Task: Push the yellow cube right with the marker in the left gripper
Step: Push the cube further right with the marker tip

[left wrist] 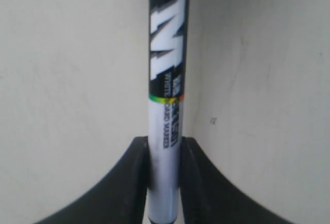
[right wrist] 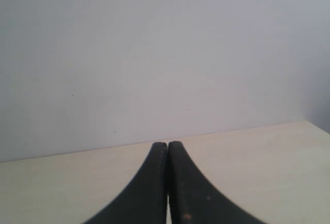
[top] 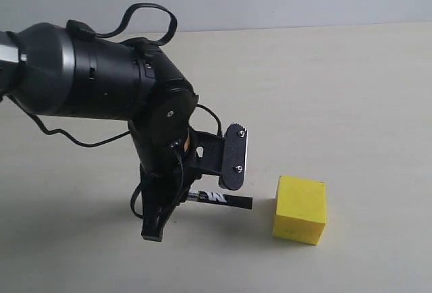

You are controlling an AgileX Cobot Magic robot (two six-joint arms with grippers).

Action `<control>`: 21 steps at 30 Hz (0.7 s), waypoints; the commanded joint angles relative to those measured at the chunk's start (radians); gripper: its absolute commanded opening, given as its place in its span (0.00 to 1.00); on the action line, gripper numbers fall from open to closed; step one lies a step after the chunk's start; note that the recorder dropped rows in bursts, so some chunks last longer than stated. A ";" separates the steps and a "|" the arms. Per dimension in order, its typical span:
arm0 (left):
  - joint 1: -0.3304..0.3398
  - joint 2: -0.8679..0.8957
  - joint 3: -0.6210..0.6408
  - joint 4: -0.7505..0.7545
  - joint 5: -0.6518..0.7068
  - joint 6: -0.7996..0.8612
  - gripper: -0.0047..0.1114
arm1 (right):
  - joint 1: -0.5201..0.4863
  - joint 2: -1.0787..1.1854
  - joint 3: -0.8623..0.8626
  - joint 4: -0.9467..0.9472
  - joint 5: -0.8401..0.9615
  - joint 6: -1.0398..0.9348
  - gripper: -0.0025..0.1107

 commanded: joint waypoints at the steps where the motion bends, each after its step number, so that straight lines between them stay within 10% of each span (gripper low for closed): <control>1: 0.001 0.020 -0.028 -0.018 0.030 0.016 0.04 | -0.006 -0.005 0.004 0.002 -0.002 -0.002 0.02; 21: -0.068 0.049 -0.159 -0.132 0.033 0.115 0.04 | -0.006 -0.005 0.004 0.002 -0.002 -0.002 0.02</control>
